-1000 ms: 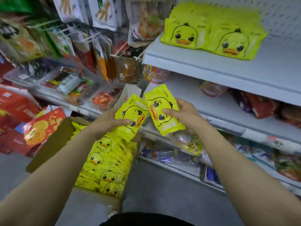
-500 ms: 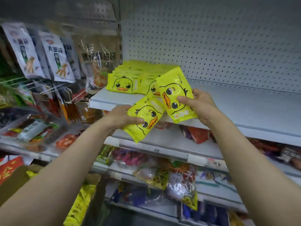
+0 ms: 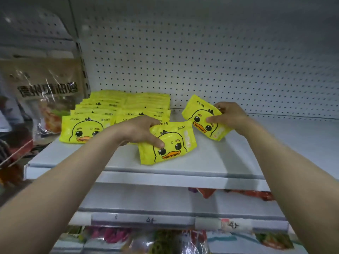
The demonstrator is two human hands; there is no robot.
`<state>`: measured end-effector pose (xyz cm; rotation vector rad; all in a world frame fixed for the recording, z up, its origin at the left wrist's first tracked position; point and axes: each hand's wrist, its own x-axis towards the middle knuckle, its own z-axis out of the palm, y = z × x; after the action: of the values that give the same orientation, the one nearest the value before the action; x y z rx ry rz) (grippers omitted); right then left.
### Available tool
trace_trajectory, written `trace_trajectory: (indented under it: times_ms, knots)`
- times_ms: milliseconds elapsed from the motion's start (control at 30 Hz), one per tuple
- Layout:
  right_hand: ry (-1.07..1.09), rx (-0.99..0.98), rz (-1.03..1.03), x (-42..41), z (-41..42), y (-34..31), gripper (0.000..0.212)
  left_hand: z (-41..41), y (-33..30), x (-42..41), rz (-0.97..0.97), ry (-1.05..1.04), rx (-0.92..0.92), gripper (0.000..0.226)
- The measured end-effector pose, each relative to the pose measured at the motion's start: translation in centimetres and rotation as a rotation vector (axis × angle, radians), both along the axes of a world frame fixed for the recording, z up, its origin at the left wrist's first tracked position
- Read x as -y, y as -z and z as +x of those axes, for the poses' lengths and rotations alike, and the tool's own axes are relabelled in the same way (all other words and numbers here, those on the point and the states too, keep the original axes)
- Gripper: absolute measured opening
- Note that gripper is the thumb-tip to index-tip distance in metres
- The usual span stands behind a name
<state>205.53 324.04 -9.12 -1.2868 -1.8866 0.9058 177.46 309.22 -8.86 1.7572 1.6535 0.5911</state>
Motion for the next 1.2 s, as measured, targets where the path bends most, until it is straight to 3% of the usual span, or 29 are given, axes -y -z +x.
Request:
trace_trajectory:
  times_ms: [200,500,567,767,933,1067,1133,1200]
  knots:
    - [-0.065,0.250,0.088,-6.1,-1.1,0.3,0.033,0.7,-0.8,-2.1,0.030,0.074,-0.110,0.042]
    - [-0.209,0.471,0.179,-13.2,-4.7,-0.3,0.049,1.8,-0.2,-3.4,0.100,-0.023,-0.170,0.042]
    - [-0.227,0.487,0.217,-14.1,-5.6,-0.3,0.057,2.1,-0.2,-3.6,0.110,-0.034,-0.142,0.041]
    - [-0.245,0.579,0.449,-14.9,-6.9,0.3,0.049,3.1,-0.2,-4.0,0.123,-0.056,-0.062,0.039]
    - [-0.156,0.554,0.562,-15.3,-7.8,1.6,0.059,3.3,-0.5,-3.7,0.131,-0.085,0.023,0.041]
    - [-0.063,0.669,0.713,-14.6,-8.0,2.2,0.055,3.3,-0.8,-3.7,0.129,-0.108,0.095,0.039]
    - [-0.074,0.544,0.703,-13.4,-8.1,1.7,0.047,3.2,-1.0,-3.8,0.121,-0.118,0.110,0.040]
    - [-0.187,0.266,0.477,-11.0,-8.0,-0.2,0.038,3.3,-1.3,-4.1,0.124,-0.115,0.109,0.040]
